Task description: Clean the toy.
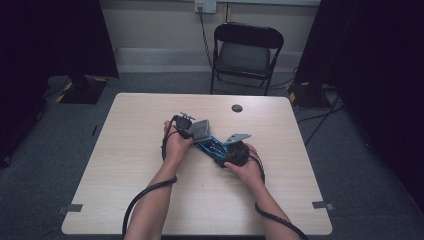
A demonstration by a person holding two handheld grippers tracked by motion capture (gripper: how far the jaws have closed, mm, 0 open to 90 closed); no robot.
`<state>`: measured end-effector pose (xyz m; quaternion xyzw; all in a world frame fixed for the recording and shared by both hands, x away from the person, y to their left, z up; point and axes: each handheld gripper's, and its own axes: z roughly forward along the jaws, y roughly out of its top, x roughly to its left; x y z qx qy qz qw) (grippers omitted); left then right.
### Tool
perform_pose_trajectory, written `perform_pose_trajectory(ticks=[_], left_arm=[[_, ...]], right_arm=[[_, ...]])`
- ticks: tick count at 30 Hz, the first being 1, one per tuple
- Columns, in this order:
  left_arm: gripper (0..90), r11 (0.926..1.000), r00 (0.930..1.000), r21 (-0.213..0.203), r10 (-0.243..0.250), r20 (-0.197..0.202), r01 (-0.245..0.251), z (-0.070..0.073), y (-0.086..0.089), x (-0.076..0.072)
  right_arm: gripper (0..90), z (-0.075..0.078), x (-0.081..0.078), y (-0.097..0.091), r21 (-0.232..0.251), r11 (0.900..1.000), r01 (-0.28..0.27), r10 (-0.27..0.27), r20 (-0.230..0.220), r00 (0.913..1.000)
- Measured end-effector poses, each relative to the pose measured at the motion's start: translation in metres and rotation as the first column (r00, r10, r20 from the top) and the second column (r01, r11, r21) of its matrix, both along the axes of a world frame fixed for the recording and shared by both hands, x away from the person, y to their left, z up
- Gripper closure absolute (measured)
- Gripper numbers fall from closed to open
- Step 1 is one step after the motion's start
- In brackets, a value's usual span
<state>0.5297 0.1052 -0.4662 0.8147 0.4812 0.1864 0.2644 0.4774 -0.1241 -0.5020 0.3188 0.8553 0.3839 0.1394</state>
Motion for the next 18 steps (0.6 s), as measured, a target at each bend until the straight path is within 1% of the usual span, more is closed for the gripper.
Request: perform_pose_trajectory(ticks=[9,13,18], left_arm=[[75.6,0.9998,0.9999,0.017,0.014,0.006,-0.014,-0.002,0.011,0.0],[75.5,0.9994,0.9996,0.023,0.027,0.008,-0.027,-0.002,0.019,-0.001],[75.6,0.9985,0.9986,0.016,0.051,0.01,-0.052,0.0,0.034,-0.004]], right_arm=[[23.5,0.0,0.0,0.0,0.0,1.0,-0.001,0.001,0.0,1.0],[23.5,0.0,0.0,0.0,0.0,1.0,-0.001,0.001,0.0,1.0],[23.4,0.0,0.001,0.0,-0.002,1.0,-0.001,0.001,-0.001,1.0]])
